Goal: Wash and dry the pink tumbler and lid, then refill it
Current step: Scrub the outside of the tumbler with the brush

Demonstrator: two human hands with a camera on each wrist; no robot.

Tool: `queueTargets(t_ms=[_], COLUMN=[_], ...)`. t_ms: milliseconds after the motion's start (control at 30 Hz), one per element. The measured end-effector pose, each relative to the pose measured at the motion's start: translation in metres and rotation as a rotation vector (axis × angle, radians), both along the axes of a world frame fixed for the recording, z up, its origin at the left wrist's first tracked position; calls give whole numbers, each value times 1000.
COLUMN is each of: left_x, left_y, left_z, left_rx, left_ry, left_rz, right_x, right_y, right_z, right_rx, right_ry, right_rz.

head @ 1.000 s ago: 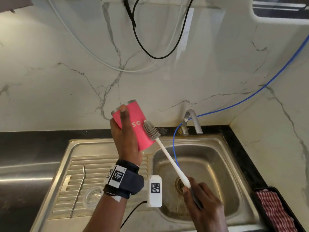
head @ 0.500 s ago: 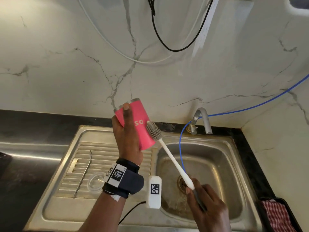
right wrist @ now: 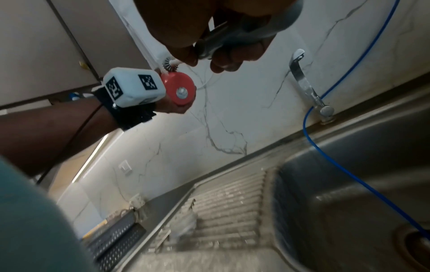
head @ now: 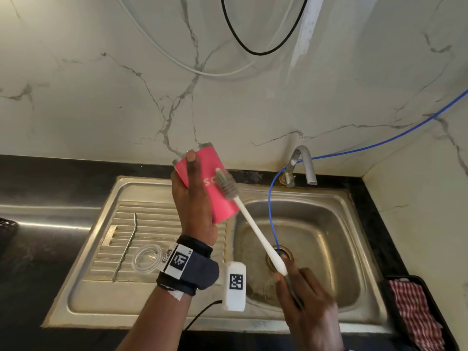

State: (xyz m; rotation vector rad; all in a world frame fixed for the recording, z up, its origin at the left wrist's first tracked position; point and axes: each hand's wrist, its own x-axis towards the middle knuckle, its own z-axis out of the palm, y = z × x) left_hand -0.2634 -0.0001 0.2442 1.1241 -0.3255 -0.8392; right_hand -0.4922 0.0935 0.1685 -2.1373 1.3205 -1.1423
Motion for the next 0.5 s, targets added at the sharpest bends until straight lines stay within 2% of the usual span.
queueTargets(t_ms=[167,400,500], left_x=[-26,7,-3], left_y=[7,-2,0], left_z=[-9,-1,-2], left_rx=[91,20,38], left_ry=[-6,4,9], left_rz=[-72,18,-15], right_x=[20,-5,2], right_y=[-24,5,-6], right_z=[14,-1,3], right_rx=[-36,-6,-23], right_ry=[-1,17,16], right_rz=[-50,19,-2])
